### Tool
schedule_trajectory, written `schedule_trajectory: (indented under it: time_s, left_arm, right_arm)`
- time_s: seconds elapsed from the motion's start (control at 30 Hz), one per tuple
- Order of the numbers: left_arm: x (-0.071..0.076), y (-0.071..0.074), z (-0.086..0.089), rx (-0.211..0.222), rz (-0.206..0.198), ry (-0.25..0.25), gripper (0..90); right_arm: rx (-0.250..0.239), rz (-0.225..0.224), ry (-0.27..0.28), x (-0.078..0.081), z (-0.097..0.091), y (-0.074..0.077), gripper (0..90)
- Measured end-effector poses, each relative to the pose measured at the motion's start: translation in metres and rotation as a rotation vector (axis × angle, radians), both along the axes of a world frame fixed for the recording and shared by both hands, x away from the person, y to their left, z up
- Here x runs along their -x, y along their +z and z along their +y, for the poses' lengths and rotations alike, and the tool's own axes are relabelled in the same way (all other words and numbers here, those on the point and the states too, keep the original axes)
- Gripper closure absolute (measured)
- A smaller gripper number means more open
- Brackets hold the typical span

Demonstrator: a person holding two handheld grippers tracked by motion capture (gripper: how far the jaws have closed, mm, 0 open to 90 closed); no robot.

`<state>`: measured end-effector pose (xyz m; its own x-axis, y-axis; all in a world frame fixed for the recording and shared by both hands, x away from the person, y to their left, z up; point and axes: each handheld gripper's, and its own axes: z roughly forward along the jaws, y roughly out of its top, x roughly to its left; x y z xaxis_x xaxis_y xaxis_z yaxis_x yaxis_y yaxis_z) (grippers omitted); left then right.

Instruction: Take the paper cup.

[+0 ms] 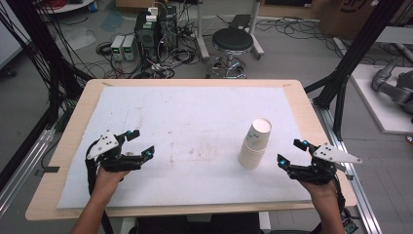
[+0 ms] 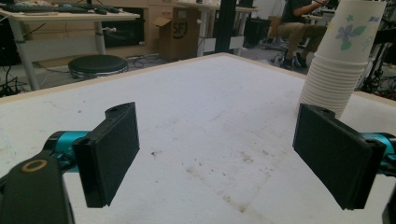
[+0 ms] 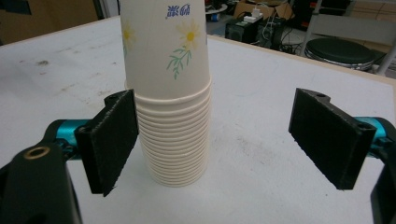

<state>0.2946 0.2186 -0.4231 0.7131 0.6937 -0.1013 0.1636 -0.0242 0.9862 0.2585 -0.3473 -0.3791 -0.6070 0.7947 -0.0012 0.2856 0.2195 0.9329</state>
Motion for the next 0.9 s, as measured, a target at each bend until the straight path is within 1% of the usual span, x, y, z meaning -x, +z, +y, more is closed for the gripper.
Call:
schedule_trajectory:
  time_s: [0.2, 0.3, 0.37, 0.4, 0.57, 0.63, 0.7, 0.8, 0.9]
  left_arm:
    - [-0.003, -0.001, 0.001, 0.002, 0.004, 0.008, 14.5]
    - [-0.003, -0.002, 0.0, 0.001, 0.006, 0.006, 14.5]
    - [-0.003, -0.003, -0.001, 0.001, 0.01, 0.002, 14.5]
    - [-0.003, -0.003, 0.0, -0.008, 0.007, -0.002, 14.5]
    - [-0.002, -0.003, -0.002, -0.012, 0.004, -0.012, 14.6]
    - [-0.001, -0.003, -0.003, -0.01, 0.004, -0.018, 14.5]
    - [-0.001, -0.004, -0.004, -0.019, 0.006, -0.026, 14.5]
    - [-0.001, -0.006, -0.005, -0.022, 0.013, -0.031, 14.6]
    - [-0.001, -0.005, -0.005, -0.015, 0.01, -0.028, 14.5]
  right_arm:
    - [-0.002, 0.001, 0.008, -0.001, 0.0, 0.0, 16.1]
    - [-0.011, 0.006, 0.005, 0.001, -0.001, -0.001, 16.1]
    - [-0.016, 0.005, 0.005, 0.002, -0.002, 0.0, 16.1]
    - [-0.018, 0.0, 0.007, 0.002, -0.002, 0.001, 16.1]
    - [-0.017, 0.009, 0.014, 0.001, 0.0, 0.001, 16.1]
    - [-0.025, 0.015, 0.02, 0.002, 0.002, 0.002, 16.1]
    - [-0.03, 0.013, 0.024, 0.003, 0.003, 0.004, 16.1]
    - [-0.036, 0.01, 0.031, 0.003, 0.004, 0.009, 16.1]
    - [-0.037, 0.004, 0.037, 0.002, 0.007, 0.012, 16.1]
